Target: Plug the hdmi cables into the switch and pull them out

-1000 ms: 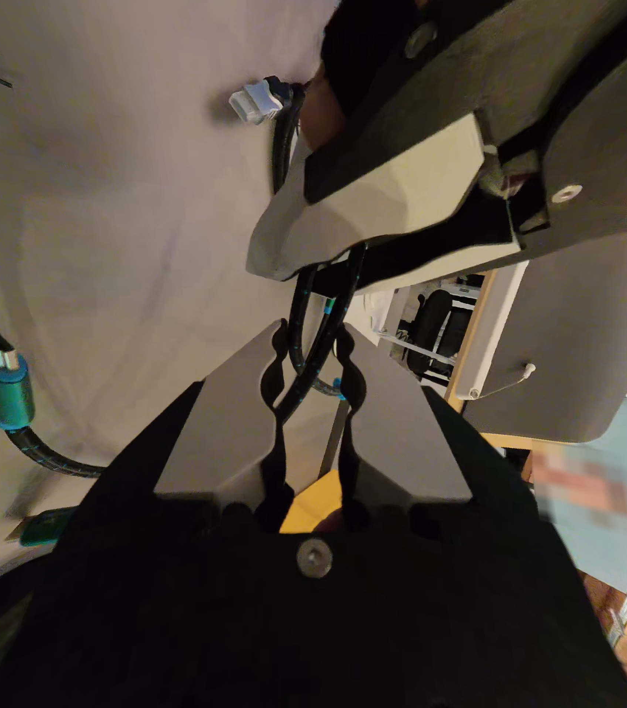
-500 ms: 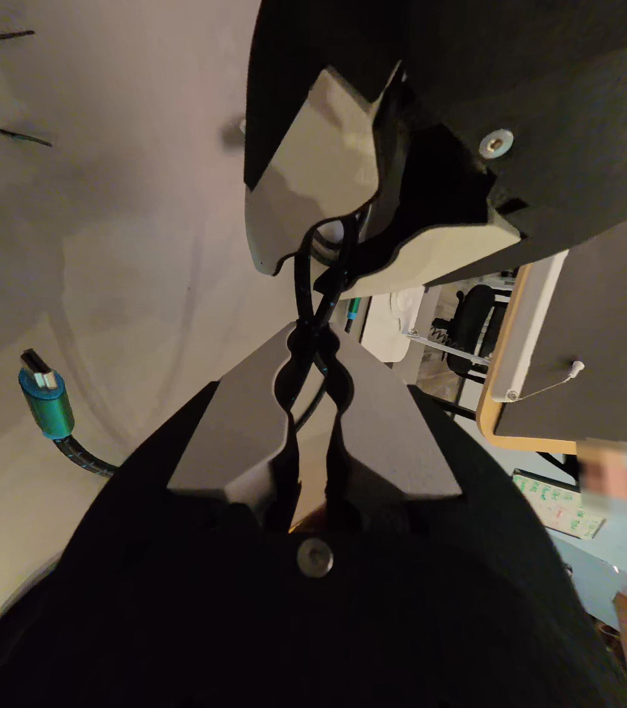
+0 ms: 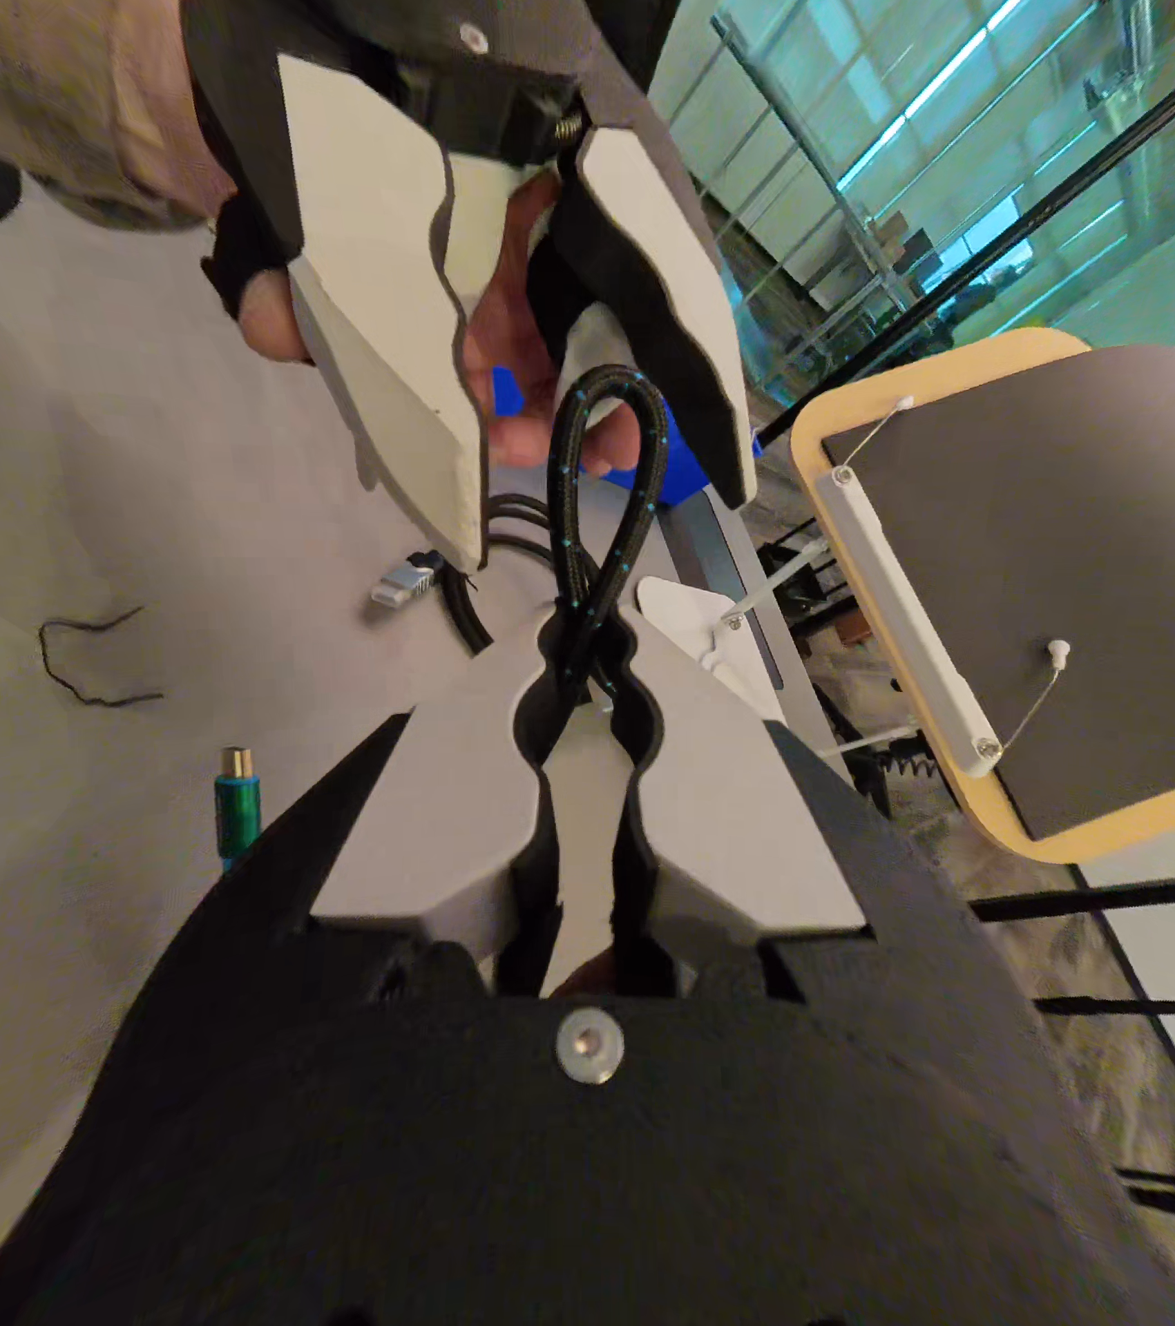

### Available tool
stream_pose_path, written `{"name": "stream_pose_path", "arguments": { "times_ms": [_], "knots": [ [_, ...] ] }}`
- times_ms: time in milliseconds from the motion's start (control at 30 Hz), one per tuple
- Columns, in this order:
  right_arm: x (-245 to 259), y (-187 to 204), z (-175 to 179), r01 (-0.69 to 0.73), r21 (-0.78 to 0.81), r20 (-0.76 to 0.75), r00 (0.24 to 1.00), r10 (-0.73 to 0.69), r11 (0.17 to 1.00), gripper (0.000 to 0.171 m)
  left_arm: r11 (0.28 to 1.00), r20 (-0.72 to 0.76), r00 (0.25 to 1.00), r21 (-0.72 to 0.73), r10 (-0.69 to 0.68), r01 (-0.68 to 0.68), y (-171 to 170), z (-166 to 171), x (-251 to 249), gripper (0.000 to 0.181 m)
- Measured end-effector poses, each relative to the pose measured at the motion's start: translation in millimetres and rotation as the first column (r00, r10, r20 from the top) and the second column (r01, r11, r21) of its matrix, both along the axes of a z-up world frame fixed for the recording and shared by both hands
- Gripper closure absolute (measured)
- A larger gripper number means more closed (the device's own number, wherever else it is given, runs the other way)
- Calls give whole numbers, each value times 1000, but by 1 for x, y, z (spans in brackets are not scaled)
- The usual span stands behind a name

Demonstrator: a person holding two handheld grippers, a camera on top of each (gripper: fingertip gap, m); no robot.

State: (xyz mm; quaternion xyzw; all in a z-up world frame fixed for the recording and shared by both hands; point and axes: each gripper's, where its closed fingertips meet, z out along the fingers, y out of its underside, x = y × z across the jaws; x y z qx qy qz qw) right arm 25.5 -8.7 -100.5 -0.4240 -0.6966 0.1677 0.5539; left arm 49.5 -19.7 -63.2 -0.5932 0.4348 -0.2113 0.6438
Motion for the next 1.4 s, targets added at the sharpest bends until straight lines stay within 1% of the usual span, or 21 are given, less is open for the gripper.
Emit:
{"name": "stream_pose_path", "arguments": {
  "times_ms": [100, 200, 267, 400, 533, 600, 700, 767, 800, 833, 900, 967, 1000, 1033, 1067, 1100, 1167, 1267, 1400],
  "knots": [
    [0, -8, 13, -60, -67, -88, 995, 54, 996, 166, 996, 129, 988, 14, -84, 83, -1, 20, 17, 117],
    [2, -13, 26, -114, -135, -173, 981, 90, 984, 166, 991, 194, 973, 63, -125, 115, -1, 33, 25, 148],
    [5, -15, 32, -143, -172, -214, 971, 104, 975, 166, 988, 221, 965, 94, -137, 119, -1, 41, 29, 150],
    [7, -21, 40, -205, -214, -271, 952, 143, 955, 167, 986, 178, 971, 86, -157, 144, -6, 46, 36, 153],
    [10, -28, 47, -262, -244, -305, 935, 183, 934, 167, 983, 102, 986, 146, -131, 115, -11, 52, 42, 154],
    [12, -28, 48, -276, -250, -304, 932, 195, 928, 167, 979, 40, 993, 178, -108, 99, -12, 52, 45, 155],
    [15, -25, 52, -243, -205, -297, 939, 176, 948, 162, 974, -14, 995, 207, -95, 96, -10, 52, 47, 156],
    [21, -22, 60, -229, -195, -307, 938, 162, 954, 154, 976, 9, 997, 207, -75, 72, -6, 59, 44, 156],
    [25, -19, 64, -203, -176, -302, 942, 144, 963, 144, 976, 9, 998, 208, -66, 63, -4, 61, 41, 156],
    [29, -15, 67, -162, -142, -281, 953, 117, 977, 137, 975, 18, 998, 212, -67, 61, -4, 64, 38, 156],
    [33, -12, 72, -94, -56, -226, 971, 79, 994, 132, 980, 43, 996, 188, -81, 72, -4, 68, 36, 156],
    [28, -16, 76, -85, -4, -201, 976, 82, 996, 126, 975, 35, 994, 197, -108, 99, -10, 67, 41, 156],
    [24, -17, 76, -78, 10, -192, 978, 79, 997, 130, 973, 35, 991, 194, -130, 121, -14, 68, 45, 156],
    [19, -20, 75, -91, 26, -178, 980, 94, 996, 138, 969, 21, 989, 205, -145, 138, -18, 68, 49, 156],
    [15, -26, 74, -127, 25, -167, 977, 129, 992, 156, 964, 8, 988, 222, -153, 148, -23, 70, 52, 156],
    [13, -30, 75, -152, 8, -173, 973, 151, 988, 160, 964, 1, 988, 219, -156, 152, -25, 72, 51, 157],
    [12, -36, 80, -205, -15, -182, 963, 199, 979, 163, 959, -14, 983, 219, -182, 181, -32, 76, 50, 157],
    [8, -37, 84, -199, 12, -161, 967, 199, 980, 165, 959, -35, 987, 234, -157, 161, -32, 81, 44, 156],
    [3, -41, 84, -223, -62, -184, 961, 208, 973, 167, 953, -41, 993, 279, -113, 120, -30, 86, 39, 155]
  ]
}}
